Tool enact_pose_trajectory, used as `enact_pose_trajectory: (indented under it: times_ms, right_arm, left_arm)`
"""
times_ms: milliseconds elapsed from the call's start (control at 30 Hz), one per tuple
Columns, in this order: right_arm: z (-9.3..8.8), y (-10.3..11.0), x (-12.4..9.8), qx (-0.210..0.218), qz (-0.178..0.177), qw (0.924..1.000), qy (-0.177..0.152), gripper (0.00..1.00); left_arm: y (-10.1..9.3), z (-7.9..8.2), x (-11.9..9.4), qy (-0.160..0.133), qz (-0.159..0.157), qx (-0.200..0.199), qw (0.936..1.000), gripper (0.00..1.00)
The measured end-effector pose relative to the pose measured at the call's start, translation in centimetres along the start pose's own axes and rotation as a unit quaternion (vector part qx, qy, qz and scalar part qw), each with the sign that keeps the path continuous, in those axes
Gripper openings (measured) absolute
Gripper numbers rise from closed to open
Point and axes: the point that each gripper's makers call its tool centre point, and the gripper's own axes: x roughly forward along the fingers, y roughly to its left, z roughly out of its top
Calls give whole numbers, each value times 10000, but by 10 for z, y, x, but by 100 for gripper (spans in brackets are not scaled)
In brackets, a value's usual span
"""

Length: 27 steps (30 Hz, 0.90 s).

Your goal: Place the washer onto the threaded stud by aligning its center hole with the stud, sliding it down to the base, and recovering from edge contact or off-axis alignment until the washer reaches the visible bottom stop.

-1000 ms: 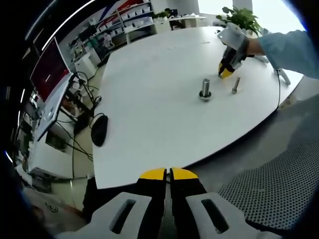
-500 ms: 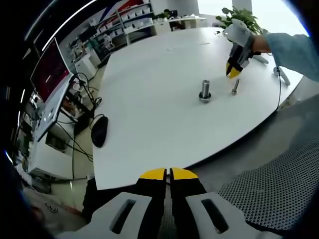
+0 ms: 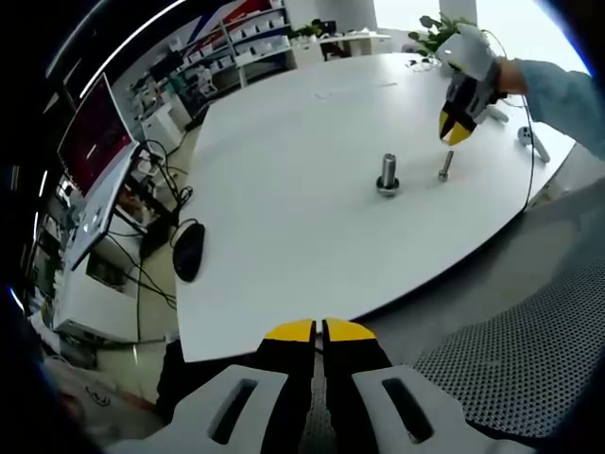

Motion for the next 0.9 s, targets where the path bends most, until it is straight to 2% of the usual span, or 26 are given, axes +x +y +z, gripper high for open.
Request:
enact_pose_trajectory:
  times_ms: [200, 400, 567, 633, 900]
  right_arm:
    - [8, 14, -8, -229, 149, 9996, -23, 14]
    - [13, 25, -6, -630, 316, 9975, 9, 14]
    - [14, 27, -1, -945, 294, 9950, 129, 14]
    - [17, 32, 1, -1218, 354, 9919, 114, 14]
    - [13, 35, 7, -1433, 308, 9887, 325, 14]
  left_arm:
    - [0, 0, 0, 2, 0, 6, 10000, 0]
    - [0, 0, 0, 7, 0, 10, 10000, 0]
    - [0, 0, 0, 2, 3, 3, 10000, 0]
    - [1, 0, 0, -6, 3, 2, 10000, 0]
    - [1, 1, 0, -20, 2, -10, 10000, 0]
